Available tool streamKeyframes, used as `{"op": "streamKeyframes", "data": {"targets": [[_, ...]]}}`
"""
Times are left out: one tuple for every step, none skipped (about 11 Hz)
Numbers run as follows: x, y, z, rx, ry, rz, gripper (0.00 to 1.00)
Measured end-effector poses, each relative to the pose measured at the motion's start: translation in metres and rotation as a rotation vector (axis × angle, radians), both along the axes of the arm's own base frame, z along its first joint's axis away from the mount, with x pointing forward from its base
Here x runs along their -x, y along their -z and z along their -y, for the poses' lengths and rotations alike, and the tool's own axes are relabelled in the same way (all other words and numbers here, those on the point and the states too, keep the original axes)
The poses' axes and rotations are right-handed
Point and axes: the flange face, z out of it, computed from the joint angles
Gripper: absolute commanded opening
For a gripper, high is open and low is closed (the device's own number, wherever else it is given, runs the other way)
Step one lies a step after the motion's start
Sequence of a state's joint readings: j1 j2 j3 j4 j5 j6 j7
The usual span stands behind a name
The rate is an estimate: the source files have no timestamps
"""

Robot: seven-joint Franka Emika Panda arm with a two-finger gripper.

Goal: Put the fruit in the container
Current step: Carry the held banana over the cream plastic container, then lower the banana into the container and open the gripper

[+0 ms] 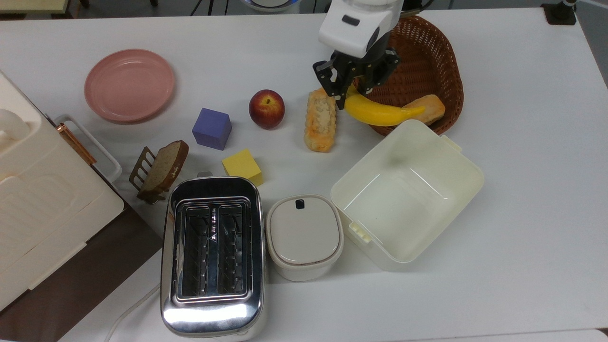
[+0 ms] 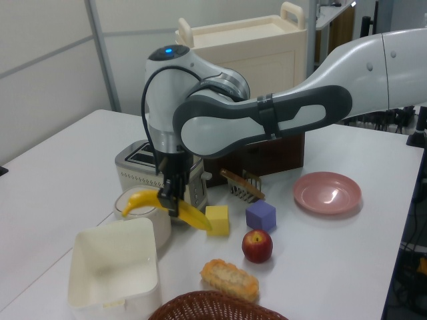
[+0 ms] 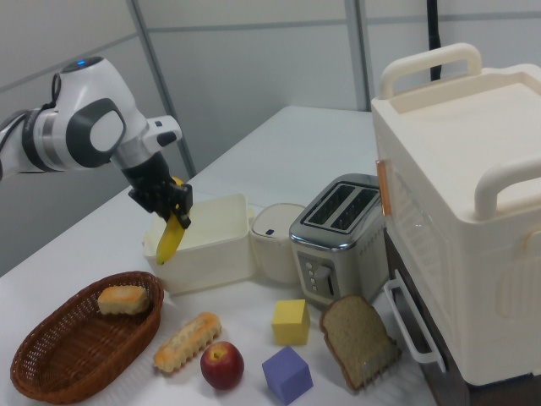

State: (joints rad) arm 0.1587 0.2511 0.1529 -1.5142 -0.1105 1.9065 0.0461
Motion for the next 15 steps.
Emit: {"op": "streamKeyframes", "data": {"targets": [[-0.002, -0.005, -0.007, 0.000, 0.013, 0.039, 0.09], [-0.006, -0.007, -0.014, 0.007, 0.037, 0.084, 0.09], [-0.011, -0.005, -0.020, 0.004, 0.067, 0.129, 0.09], [-0.017, -0.005, -0.023, -0.005, 0.099, 0.178, 0.09], [-0.023, -0.005, -0.028, -0.010, 0.127, 0.220, 0.09], [-0.030, -0.002, -0.035, -0.009, 0.150, 0.253, 0.09], [-0.036, 0.003, -0.043, -0.004, 0.171, 0.285, 0.09], [-0.043, 0.010, -0.049, -0.001, 0.190, 0.319, 0.09], [-0.049, 0.019, -0.054, 0.000, 0.206, 0.349, 0.09], [-0.052, 0.026, -0.059, 0.001, 0.219, 0.371, 0.09], [-0.053, 0.029, -0.062, -0.001, 0.232, 0.379, 0.09], [-0.053, 0.031, -0.064, -0.002, 0.235, 0.378, 0.09], [-0.053, 0.033, -0.065, 0.000, 0.233, 0.376, 0.09], [-0.054, 0.037, -0.066, 0.002, 0.232, 0.372, 0.09], [-0.055, 0.042, -0.067, 0.004, 0.234, 0.365, 0.18]]}}
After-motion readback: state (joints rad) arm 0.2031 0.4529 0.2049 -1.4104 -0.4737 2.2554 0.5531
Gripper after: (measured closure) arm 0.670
